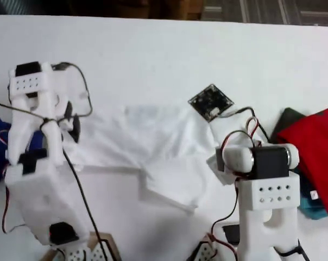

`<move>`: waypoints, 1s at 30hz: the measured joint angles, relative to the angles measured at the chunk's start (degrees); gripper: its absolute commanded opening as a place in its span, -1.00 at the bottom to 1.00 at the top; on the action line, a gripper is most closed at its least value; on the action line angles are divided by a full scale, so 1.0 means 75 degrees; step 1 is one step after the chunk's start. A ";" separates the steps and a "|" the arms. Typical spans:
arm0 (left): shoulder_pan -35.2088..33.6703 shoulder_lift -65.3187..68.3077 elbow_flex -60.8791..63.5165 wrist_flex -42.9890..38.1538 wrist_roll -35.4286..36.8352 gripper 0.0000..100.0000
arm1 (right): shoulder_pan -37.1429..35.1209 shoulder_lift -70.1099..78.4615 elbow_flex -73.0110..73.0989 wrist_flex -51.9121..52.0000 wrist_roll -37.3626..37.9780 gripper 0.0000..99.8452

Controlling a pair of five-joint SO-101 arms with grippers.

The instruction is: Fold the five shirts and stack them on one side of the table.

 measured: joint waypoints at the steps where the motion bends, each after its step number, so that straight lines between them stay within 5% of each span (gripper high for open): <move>1: 0.0082 -0.0352 0.0305 0.0000 0.0000 -0.53 | 0.0000 0.0000 0.0023 -0.0012 0.0105 -0.48; 8: 0.0738 -0.2286 0.2860 -0.0445 0.0000 -0.54 | -0.0012 0.0012 0.0059 -0.0199 0.0363 -0.48; 15: 0.0516 -0.2907 0.5275 -0.2274 0.0000 -0.54 | -0.0023 0.0047 0.1067 -0.1055 0.0387 -0.48; 26: 0.0340 -0.2919 0.5884 -0.3329 0.0000 -0.53 | -0.0012 0.0082 0.1430 -0.3786 0.0340 -0.48; 30: 0.0328 -0.2919 0.5955 -0.3669 0.0000 -0.53 | 0.0000 0.0586 0.1395 -0.4712 -0.0586 -0.48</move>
